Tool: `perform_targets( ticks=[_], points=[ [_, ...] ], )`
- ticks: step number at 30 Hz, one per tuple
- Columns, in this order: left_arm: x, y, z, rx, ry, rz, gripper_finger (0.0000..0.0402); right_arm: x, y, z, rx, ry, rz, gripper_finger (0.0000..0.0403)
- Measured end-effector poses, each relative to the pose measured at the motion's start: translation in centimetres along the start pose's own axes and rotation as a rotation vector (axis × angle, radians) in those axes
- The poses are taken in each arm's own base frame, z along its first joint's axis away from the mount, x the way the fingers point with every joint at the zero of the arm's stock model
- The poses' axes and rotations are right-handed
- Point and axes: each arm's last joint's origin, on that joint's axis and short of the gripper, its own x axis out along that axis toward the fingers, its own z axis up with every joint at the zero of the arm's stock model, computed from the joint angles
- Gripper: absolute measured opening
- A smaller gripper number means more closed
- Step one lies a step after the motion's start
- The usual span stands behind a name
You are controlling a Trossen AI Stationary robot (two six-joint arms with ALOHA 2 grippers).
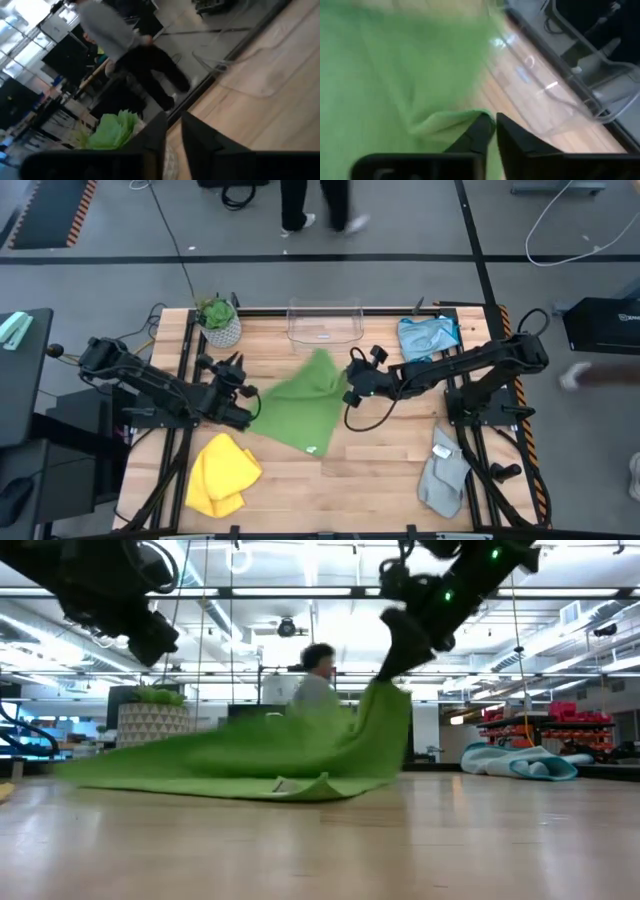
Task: Fold microfiber towels
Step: Fold the green microfiber cloth
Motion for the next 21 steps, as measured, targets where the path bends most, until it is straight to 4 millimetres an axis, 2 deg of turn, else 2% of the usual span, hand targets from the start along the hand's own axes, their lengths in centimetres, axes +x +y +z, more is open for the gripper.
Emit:
perform_targets(
  ticks=[6,10,12,15,18,21],
  points=[
    [-0.2,0.7,1.0,0.033,0.075,-0.044,0.0197,-1.5,0.5,-0.2,-0.049,0.033,0.025,0.0166],
    [-1.2,1.6,2.6,0.004,0.077,-0.099,0.0238,-3.1,1.3,-0.2,-0.070,0.018,0.055,0.0214],
    [-1.9,1.7,3.1,0.012,0.095,-0.171,0.0241,-4.0,1.5,-0.5,-0.075,0.020,0.046,0.0227],
    [-3.1,0.8,3.2,0.099,0.144,-0.359,0.0225,-4.8,2.0,-1.0,-0.065,0.019,0.076,0.0235],
    [-4.2,-0.5,2.7,0.159,0.169,-0.544,0.0194,-5.3,4.2,-2.1,-0.116,0.024,0.204,0.0233],
    [-4.6,-1.4,2.2,0.160,0.171,-0.632,0.0153,-4.8,7.0,-3.9,-0.168,0.031,0.317,0.0216]
  ],
)
